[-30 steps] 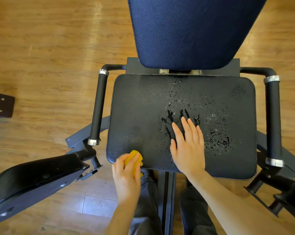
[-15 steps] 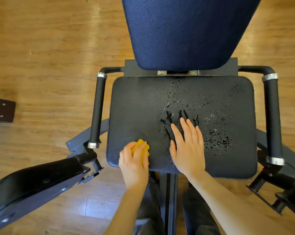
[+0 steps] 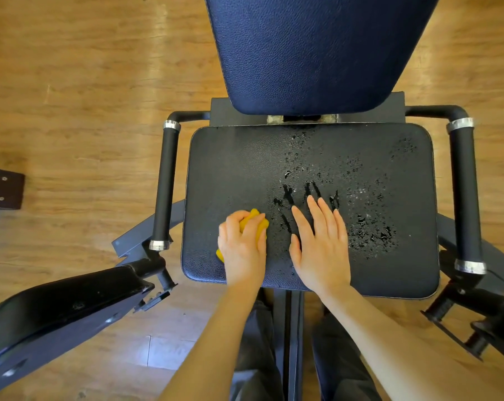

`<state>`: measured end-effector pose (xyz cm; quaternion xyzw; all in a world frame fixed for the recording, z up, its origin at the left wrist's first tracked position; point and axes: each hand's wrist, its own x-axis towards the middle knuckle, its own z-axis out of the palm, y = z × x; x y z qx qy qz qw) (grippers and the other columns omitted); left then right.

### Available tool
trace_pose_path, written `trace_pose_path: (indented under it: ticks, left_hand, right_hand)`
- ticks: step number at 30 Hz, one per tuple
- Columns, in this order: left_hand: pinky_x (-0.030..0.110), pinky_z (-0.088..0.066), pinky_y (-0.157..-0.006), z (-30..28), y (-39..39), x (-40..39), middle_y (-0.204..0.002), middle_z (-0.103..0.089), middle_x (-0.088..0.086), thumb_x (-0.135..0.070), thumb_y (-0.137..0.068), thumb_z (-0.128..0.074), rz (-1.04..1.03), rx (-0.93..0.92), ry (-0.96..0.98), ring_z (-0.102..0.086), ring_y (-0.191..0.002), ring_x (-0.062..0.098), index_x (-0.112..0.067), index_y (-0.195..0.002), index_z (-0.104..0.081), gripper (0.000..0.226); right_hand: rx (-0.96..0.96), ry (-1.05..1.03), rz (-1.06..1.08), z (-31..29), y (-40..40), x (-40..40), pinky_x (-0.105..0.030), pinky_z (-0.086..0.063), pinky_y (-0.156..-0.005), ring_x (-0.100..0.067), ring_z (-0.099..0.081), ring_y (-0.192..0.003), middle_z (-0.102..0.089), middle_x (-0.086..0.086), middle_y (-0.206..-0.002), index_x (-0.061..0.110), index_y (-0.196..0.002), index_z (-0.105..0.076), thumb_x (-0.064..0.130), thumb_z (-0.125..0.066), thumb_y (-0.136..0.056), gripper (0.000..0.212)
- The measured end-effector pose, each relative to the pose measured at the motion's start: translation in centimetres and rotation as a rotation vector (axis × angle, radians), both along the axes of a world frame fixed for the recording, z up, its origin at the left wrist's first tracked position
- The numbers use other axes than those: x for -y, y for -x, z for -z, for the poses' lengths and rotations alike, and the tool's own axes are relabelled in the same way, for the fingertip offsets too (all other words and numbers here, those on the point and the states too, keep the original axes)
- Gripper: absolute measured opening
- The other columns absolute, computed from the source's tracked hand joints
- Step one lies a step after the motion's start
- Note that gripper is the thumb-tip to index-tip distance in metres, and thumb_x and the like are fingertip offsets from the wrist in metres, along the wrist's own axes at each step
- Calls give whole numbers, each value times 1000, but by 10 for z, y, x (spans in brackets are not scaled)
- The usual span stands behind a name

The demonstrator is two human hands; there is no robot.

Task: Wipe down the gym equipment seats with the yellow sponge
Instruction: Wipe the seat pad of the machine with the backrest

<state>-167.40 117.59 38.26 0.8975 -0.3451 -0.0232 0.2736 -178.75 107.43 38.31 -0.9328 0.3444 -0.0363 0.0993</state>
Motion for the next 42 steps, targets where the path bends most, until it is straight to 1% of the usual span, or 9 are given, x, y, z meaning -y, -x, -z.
trace_pose_path:
  ticks: [4,11,15,21,23,27,33,37,42]
  left_hand:
    - [39,-48,-73,0,7,-6,-112,-61,9,-29,-93,-53,-2,46,-23,-54,-89,28,-17,-108,-71,26]
    - [42,-51,-78,2,55,-77,-118,-49,-2,-25,-91,-55,21,-28,25,-48,-100,19,-28,-118,-57,27]
    - [46,-51,-71,5,36,-51,-115,-53,5,-26,-92,-55,36,-22,16,-49,-95,24,-19,-112,-66,24]
    - [46,-49,-80,-1,-5,16,-116,-58,10,-25,-90,-58,39,-28,20,-47,-98,25,-17,-112,-67,25]
    - [45,-49,-77,-2,-8,24,-113,-59,11,-23,-88,-61,43,2,-8,-51,-93,29,-15,-109,-70,24]
    - [41,-49,-70,0,20,-17,-113,-60,6,-28,-91,-55,96,52,-29,-53,-89,27,-19,-109,-70,25]
    - [41,-54,-77,1,70,-91,-122,-47,0,-16,-87,-65,123,-103,-30,-48,-102,20,-23,-120,-59,34]
    - [43,-55,-82,-11,53,-64,-122,-42,-8,-29,-93,-59,46,-240,-39,-46,-107,18,-22,-113,-68,23]
    - [45,-52,-81,-26,5,18,-122,-47,-1,-31,-93,-52,40,-177,98,-50,-104,27,-16,-116,-67,31]
  right_hand:
    - [4,4,0,0,0,0,-47,-18,-118,-30,-23,-144,-31,-14,-154,16,-144,-42,32,-40,-96,51]
    - [-21,-2,-8,-1,0,1,-48,-17,-118,-30,-22,-145,-30,-14,-154,17,-145,-41,33,-37,-97,51]
    - [-15,0,-3,0,0,0,-47,-16,-118,-30,-22,-145,-30,-14,-154,17,-144,-40,32,-36,-96,51]
    - [47,9,4,2,0,-1,-47,-18,-118,-30,-24,-144,-32,-14,-153,15,-143,-43,29,-42,-96,49]
    - [60,8,0,3,0,-1,-48,-18,-118,-30,-24,-144,-32,-14,-153,15,-142,-44,29,-43,-96,49]
    - [25,0,1,2,1,-1,-46,-15,-119,-29,-22,-145,-31,-14,-154,16,-144,-42,31,-41,-97,50]
    - [-6,-15,-11,-1,1,0,-47,-17,-118,-29,-22,-145,-30,-14,-154,16,-145,-40,32,-37,-97,50]
    - [-9,-27,-11,-1,1,0,-47,-18,-118,-29,-22,-145,-31,-14,-154,17,-144,-41,32,-38,-97,50]
    - [49,-64,-8,-3,1,3,-47,-20,-116,-30,-28,-142,-36,-14,-151,15,-140,-48,32,-41,-95,48]
